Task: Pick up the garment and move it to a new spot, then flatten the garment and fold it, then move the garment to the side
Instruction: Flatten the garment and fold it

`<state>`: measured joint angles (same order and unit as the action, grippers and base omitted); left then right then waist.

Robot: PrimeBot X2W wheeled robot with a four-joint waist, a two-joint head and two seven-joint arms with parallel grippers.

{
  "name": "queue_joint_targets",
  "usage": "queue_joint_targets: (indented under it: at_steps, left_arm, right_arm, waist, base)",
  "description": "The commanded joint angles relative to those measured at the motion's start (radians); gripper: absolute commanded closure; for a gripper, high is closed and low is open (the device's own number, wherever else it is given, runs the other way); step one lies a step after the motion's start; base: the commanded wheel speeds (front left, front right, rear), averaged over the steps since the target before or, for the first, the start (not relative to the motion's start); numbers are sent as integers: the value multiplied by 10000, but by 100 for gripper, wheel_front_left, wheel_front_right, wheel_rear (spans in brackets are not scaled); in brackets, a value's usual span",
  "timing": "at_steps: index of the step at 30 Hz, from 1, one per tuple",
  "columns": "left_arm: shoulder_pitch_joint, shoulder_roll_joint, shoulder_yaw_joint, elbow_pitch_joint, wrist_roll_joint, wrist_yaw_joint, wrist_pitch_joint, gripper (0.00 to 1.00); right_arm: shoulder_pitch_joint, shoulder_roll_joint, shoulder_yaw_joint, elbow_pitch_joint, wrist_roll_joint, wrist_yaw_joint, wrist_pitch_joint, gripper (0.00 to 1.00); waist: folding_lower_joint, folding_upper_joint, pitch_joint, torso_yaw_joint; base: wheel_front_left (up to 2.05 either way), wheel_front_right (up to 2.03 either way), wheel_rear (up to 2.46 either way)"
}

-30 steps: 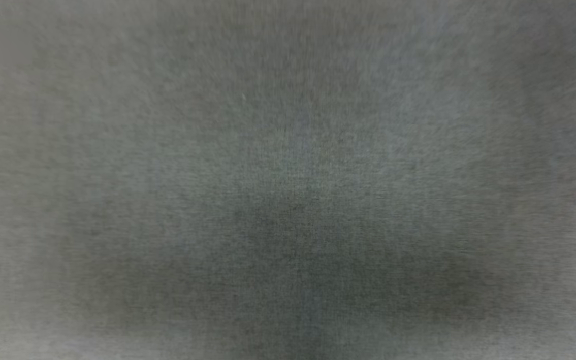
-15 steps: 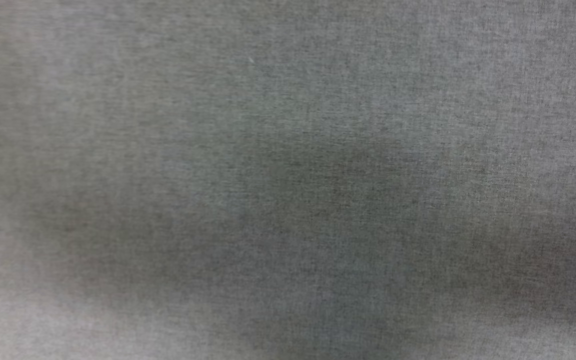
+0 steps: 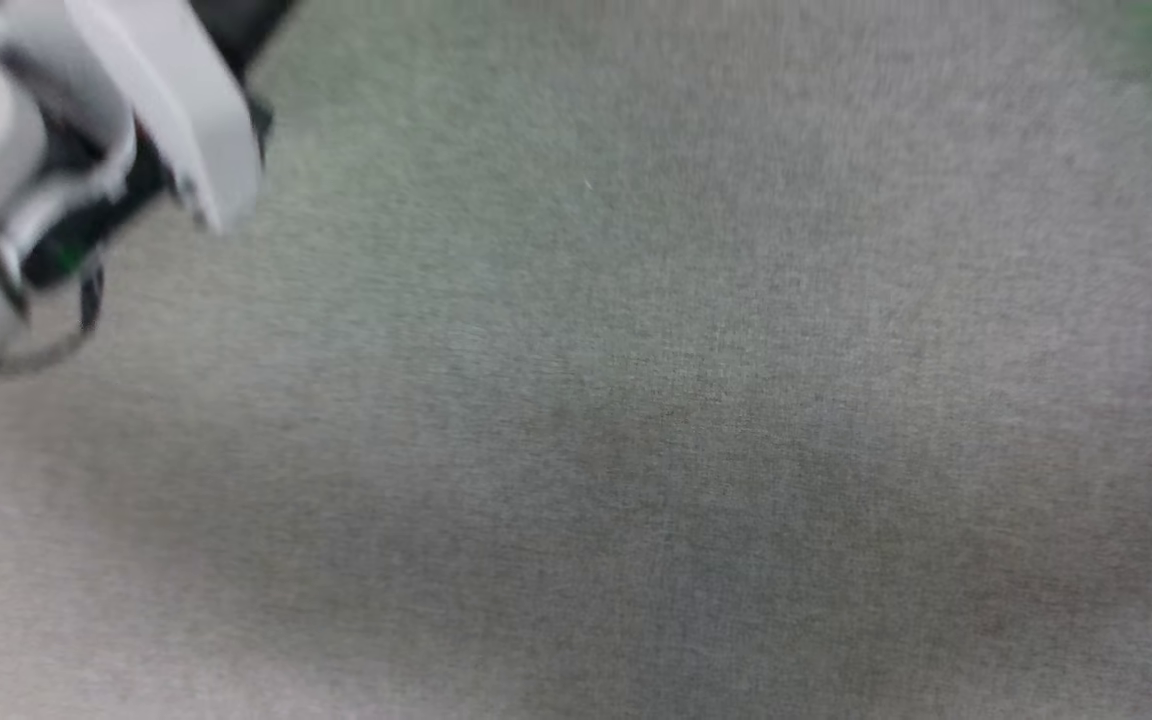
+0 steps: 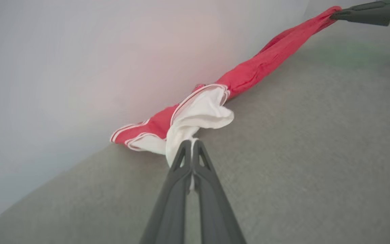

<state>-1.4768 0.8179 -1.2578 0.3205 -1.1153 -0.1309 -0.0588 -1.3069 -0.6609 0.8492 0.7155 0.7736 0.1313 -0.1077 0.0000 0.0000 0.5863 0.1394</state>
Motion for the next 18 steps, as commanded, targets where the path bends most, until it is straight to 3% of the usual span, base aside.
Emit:
queue_joint_targets:
  at_steps: [1, 8, 18]
  left_arm:
    - [319, 151, -36, -108, -93, 13, 34, 100]
    - [2698, 1249, -197, -1893, -475, 146, 484, 100]
    - [6414, 2496, -229, -4642, -819, 2018, 590, 100]
  right_arm:
    - [334, -109, 36, -139, 190, -10, 40, 100]
    - [3021, -1540, 577, -2195, 1389, -10, 1061, 100]
    - [6854, -3266, 651, -5021, 2971, -10, 2609, 100]
  waist:
    - [0, 0, -1454, 360]
    - [0, 0, -2634, 332]
    - [0, 0, -3507, 146]
  base:
    - [0, 0, 0]
    - [0, 0, 0]
    - [0, 0, 0]
